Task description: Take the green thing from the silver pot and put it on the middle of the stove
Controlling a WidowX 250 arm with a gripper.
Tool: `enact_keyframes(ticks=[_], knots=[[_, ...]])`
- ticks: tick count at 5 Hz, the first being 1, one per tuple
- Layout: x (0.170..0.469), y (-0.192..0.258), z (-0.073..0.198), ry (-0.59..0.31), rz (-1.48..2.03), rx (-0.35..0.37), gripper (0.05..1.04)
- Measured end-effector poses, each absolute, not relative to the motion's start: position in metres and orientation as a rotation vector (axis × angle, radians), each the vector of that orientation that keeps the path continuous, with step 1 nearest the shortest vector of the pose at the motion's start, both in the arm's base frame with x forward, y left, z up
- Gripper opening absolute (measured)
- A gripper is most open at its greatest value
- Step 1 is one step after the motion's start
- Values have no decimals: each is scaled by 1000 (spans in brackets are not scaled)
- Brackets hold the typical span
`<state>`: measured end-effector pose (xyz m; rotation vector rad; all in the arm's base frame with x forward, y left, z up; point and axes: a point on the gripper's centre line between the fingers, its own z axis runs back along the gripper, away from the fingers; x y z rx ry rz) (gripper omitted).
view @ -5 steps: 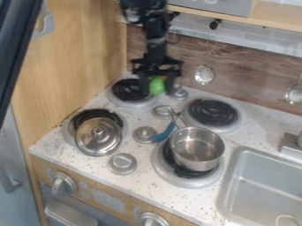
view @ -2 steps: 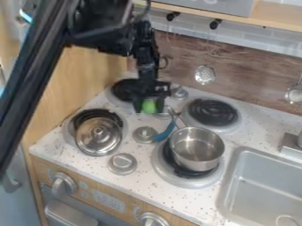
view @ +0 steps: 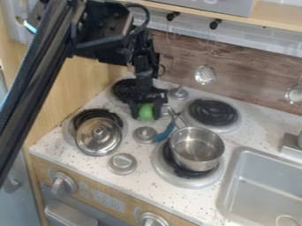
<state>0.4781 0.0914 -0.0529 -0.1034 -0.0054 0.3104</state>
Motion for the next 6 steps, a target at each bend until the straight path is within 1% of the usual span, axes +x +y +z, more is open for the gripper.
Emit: enact_keyframes(ticks=[1, 2, 3, 4, 5, 6], knots=[[472, 93, -56, -16, 311, -80, 998], [470, 92, -55, -24, 301, -70, 1003], [471, 90, -22, -87, 258, -32, 999], [472, 90, 14, -170, 228, -7, 999], [466, 88, 36, -208, 176, -9, 999], [458, 77, 43, -210, 90, -62, 999]])
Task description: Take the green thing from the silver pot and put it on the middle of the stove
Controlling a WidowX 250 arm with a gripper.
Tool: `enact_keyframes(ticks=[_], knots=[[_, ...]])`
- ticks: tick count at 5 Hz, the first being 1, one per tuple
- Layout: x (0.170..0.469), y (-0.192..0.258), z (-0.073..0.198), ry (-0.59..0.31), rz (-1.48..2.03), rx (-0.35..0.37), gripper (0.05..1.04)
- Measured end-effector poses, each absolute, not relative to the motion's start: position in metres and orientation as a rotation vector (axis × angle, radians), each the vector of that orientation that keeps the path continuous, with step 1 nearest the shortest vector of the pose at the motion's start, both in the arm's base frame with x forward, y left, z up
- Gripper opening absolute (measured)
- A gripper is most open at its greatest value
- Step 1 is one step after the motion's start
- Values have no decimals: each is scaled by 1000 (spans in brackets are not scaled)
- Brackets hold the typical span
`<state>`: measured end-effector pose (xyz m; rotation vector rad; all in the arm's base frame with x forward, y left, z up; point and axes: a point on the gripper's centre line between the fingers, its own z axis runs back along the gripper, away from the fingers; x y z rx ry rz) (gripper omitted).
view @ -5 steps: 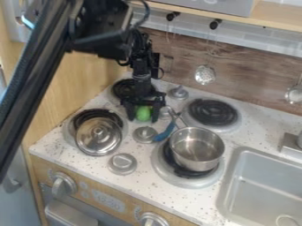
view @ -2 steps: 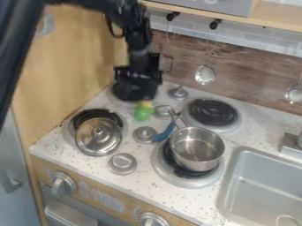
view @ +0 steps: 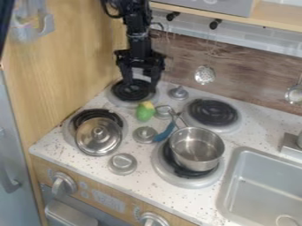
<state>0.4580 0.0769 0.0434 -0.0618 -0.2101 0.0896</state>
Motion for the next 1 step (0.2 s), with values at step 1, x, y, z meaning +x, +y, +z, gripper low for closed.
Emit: enact_keyframes(ticks=[1], knots=[[445, 74, 40, -170, 50, -70, 999]])
